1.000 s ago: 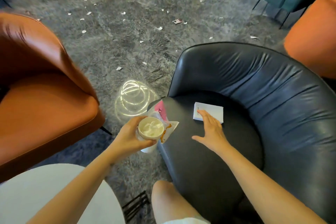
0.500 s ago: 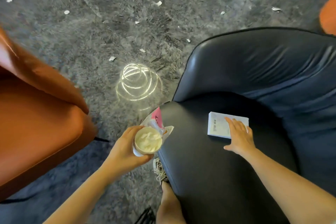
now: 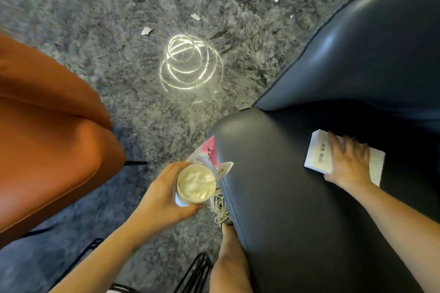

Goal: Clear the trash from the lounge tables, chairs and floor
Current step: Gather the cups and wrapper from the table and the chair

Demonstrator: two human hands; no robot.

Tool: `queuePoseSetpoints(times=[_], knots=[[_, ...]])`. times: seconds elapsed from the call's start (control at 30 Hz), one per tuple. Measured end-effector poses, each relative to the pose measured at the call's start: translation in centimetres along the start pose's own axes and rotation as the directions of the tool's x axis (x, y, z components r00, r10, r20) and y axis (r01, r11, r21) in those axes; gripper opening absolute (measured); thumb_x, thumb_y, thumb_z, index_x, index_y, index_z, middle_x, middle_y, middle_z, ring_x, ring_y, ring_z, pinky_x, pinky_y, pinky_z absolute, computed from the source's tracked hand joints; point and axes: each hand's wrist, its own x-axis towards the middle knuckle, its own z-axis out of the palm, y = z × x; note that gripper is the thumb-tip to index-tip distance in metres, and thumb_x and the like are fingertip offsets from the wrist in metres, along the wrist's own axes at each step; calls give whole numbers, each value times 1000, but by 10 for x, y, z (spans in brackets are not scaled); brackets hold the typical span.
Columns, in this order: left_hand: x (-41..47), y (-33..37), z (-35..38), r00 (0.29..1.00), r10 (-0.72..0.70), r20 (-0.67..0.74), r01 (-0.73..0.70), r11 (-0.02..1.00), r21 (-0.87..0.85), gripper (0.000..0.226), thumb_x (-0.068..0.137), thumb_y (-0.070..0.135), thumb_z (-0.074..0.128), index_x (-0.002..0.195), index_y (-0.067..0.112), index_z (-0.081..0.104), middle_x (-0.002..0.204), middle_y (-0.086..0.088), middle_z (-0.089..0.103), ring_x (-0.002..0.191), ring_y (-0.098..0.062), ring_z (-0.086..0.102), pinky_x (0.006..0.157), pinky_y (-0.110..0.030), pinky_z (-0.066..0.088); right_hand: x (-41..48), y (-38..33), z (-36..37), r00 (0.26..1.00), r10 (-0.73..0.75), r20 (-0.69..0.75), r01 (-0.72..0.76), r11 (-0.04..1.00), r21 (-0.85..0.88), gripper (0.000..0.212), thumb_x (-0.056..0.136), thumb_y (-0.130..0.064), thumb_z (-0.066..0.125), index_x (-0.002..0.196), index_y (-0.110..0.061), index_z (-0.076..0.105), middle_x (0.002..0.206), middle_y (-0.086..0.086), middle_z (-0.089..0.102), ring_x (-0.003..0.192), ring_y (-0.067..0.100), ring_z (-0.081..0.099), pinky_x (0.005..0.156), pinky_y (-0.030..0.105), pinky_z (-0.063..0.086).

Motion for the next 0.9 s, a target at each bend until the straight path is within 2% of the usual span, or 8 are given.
queuePoseSetpoints(times=[0.13, 0.27, 0.4, 0.5, 0.6, 0.7, 0.8, 0.9], knots=[[15, 8, -17, 1000, 0, -8, 0, 1000, 25, 59, 57, 44, 72, 110, 42, 47, 113, 18, 54, 106, 6, 52, 82, -5, 38, 0, -26, -11, 993, -113, -18, 114, 989, 91, 120, 49, -33, 84, 147, -15, 17, 133, 22, 31, 122, 42, 31, 109, 57, 15], [15, 23, -43, 999, -6, -48, 8, 999, 41, 59, 57, 47, 71, 110, 46, 45, 116, 18, 53, 109, 6, 49, 85, -7, 38, -2, -76, -44, 966, -247, -77, 255, 959, 121, 122, 49, -42, 82, 146, -19, 12, 130, 19, 31, 118, 39, 34, 109, 54, 16], [0, 40, -83, 991, -21, -129, 27, 999, 46, 58, 57, 49, 68, 109, 46, 45, 116, 19, 51, 108, 6, 49, 85, -7, 38, -3, -134, -95, 893, -407, -190, 441, 876, 195, 121, 52, -41, 81, 146, -22, 7, 134, 16, 25, 126, 34, 21, 110, 50, 9], [-21, 50, -118, 972, -43, -229, 56, 997, 52, 57, 58, 45, 73, 108, 43, 46, 113, 17, 52, 106, 5, 50, 83, -5, 37, -5, -181, -141, 818, -506, -273, 564, 798, 213, 116, 54, -42, 79, 144, -24, 7, 132, 16, 30, 124, 34, 24, 109, 51, 13], [-49, 48, -154, 933, -75, -353, 102, 993, 60, 63, 59, 26, 83, 107, 42, 46, 111, 16, 52, 101, 12, 47, 81, 0, 33, -11, -231, -187, 724, -598, -344, 680, 704, 206, 116, 54, -46, 80, 141, -25, 6, 130, 16, 34, 121, 32, 24, 107, 54, 18], [-83, 38, -188, 880, -159, -448, 202, 978, 51, 61, 62, 18, 86, 113, 25, 54, 112, 10, 54, 101, 4, 48, 79, 0, 33, -20, -280, -228, 607, -674, -421, 784, 594, 180, 117, 51, -49, 80, 141, -24, 10, 127, 13, 28, 116, 29, 24, 102, 55, 27], [-119, 22, -221, 806, -224, -548, 278, 960, 16, 63, 61, 22, 86, 116, 19, 55, 112, 9, 55, 103, -2, 51, 79, -3, 36, -34, -334, -265, 507, -758, -411, 850, 519, 92, 118, 53, -57, 74, 144, -23, 6, 127, 13, 28, 115, 28, 25, 101, 50, 25], [-156, 4, -249, 699, -291, -654, 328, 942, -68, 64, 60, 22, 87, 115, 23, 54, 113, 10, 54, 101, 3, 50, 79, -3, 37, -55, -390, -296, 405, -826, -392, 903, 427, 34, 114, 59, -65, 61, 148, -23, 3, 133, 12, 25, 120, 30, 25, 102, 44, 19]])
